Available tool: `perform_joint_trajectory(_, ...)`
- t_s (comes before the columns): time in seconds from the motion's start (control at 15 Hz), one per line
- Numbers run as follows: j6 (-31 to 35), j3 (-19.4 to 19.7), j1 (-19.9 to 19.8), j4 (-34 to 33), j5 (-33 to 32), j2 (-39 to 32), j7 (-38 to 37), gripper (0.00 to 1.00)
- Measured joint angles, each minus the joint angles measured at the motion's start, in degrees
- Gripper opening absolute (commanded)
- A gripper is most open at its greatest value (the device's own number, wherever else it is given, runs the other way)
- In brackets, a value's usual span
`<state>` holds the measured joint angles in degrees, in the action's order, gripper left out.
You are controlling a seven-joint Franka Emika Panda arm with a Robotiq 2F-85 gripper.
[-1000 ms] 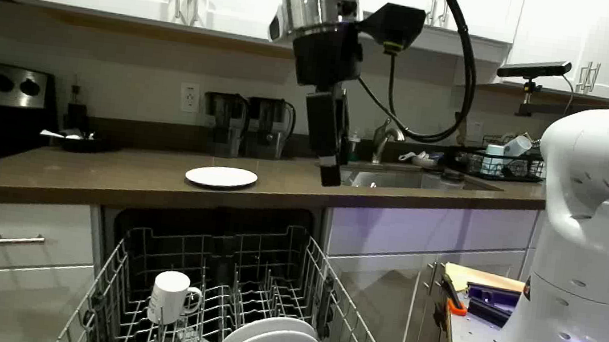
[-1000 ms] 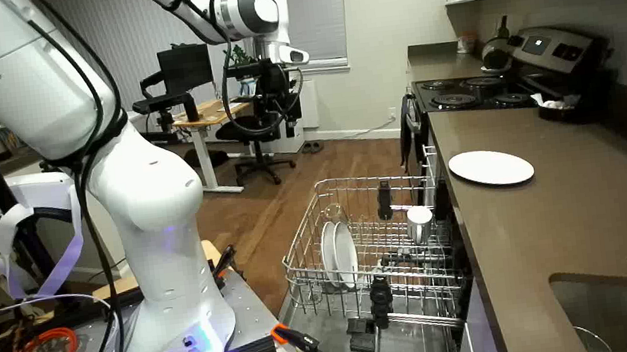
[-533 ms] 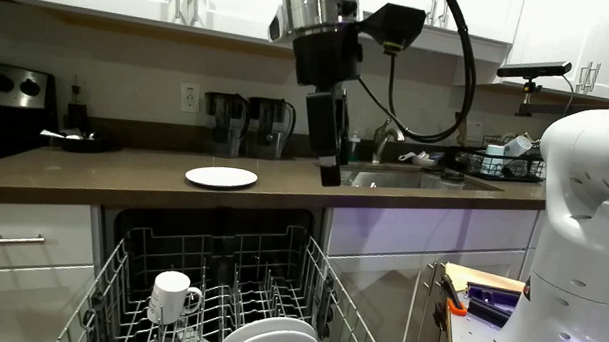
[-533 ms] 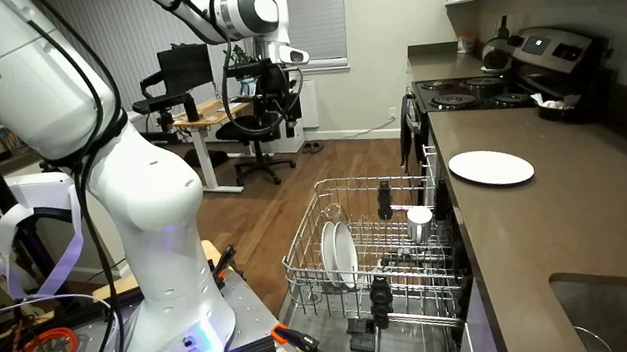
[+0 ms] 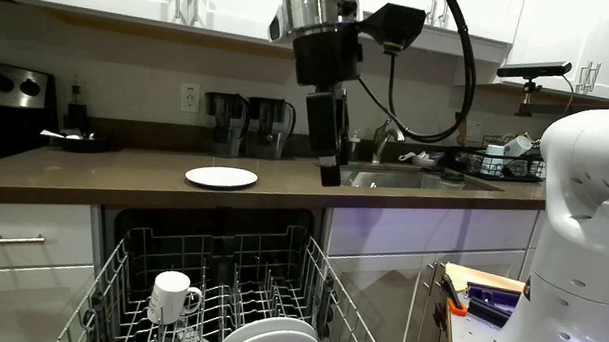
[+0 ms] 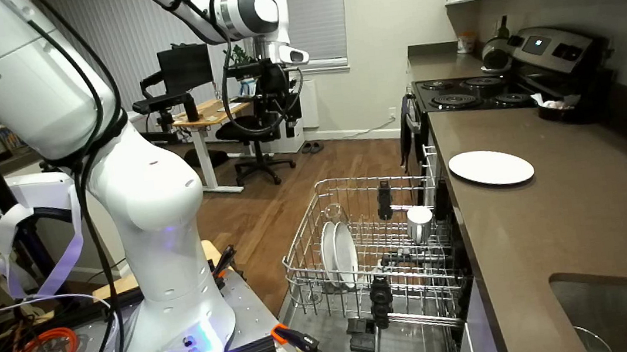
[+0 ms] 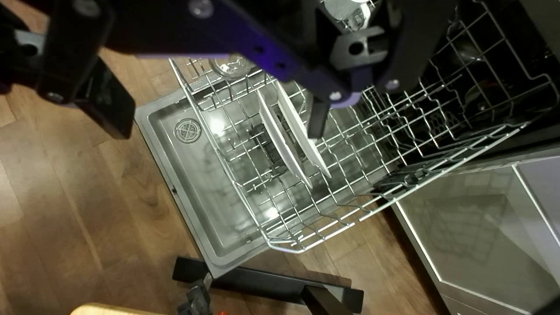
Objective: Move the glass jar to the right side of the dishwasher rack
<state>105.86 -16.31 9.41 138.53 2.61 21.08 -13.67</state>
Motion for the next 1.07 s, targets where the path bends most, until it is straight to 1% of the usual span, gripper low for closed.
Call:
perform_joint_trajectory(0.13, 0.0, 0.0, 0.1, 0.0, -0.1, 0.0, 0.0, 1.0)
perform_joint_trajectory(0.27, 0.2, -0.1, 0.2, 0.0, -1.6, -0.2, 0.0, 1.0)
perform_joint_trajectory(0.47, 3.2, -1.2, 0.3, 0.0, -7.4, -1.3, -1.2, 1.0)
perform_joint_trajectory(0.67, 8.3, -2.3, 0.3, -0.1, -12.4, -4.0, -4.3, 1.0)
perform_joint_trajectory(0.87, 13.6, -2.5, 0.5, -0.4, -13.4, -7.4, -6.0, 1.0)
perform_joint_trajectory(1.07, 24.7, -2.4, 0.5, -0.3, -13.3, -11.4, -6.8, 1.0)
